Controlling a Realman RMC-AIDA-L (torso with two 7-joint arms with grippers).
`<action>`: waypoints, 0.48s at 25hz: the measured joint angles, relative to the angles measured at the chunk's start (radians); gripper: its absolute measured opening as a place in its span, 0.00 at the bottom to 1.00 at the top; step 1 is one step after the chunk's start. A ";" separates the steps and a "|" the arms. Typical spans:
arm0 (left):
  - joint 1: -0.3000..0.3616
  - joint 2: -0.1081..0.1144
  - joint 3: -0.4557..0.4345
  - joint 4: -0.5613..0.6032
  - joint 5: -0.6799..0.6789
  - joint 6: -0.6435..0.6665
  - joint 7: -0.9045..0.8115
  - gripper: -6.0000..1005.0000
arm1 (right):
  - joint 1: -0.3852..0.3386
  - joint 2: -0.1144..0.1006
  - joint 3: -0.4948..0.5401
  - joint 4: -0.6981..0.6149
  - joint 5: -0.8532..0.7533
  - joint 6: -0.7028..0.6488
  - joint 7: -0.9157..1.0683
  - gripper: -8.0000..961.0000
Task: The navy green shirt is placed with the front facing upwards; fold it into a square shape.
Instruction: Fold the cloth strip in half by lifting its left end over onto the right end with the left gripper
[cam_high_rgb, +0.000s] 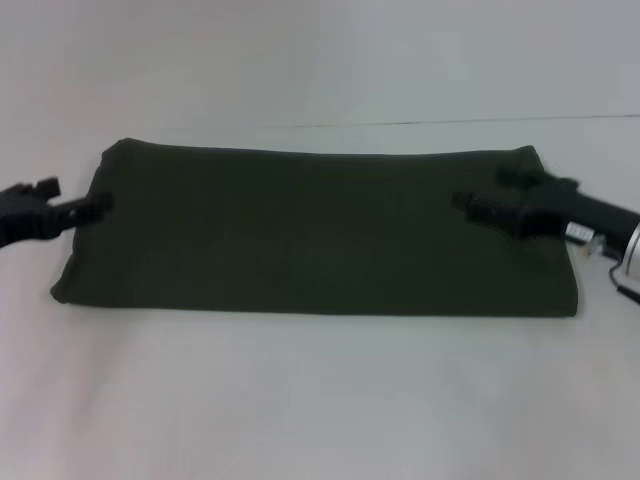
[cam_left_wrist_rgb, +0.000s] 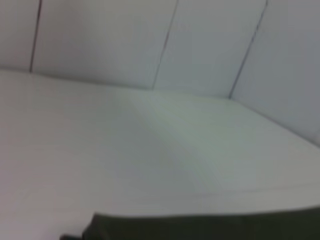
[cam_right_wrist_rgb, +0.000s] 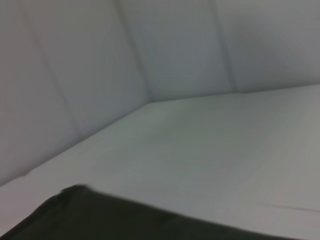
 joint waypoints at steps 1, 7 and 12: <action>0.002 0.001 -0.012 0.010 0.023 0.018 -0.006 0.90 | -0.009 0.000 -0.026 -0.003 0.000 -0.030 -0.012 0.96; 0.041 -0.007 -0.030 0.095 0.058 0.085 -0.052 0.89 | -0.066 -0.002 -0.125 -0.048 0.000 -0.240 -0.088 0.96; 0.036 -0.006 -0.022 0.139 0.142 0.151 -0.136 0.88 | -0.110 -0.002 -0.203 -0.107 -0.001 -0.321 -0.092 0.96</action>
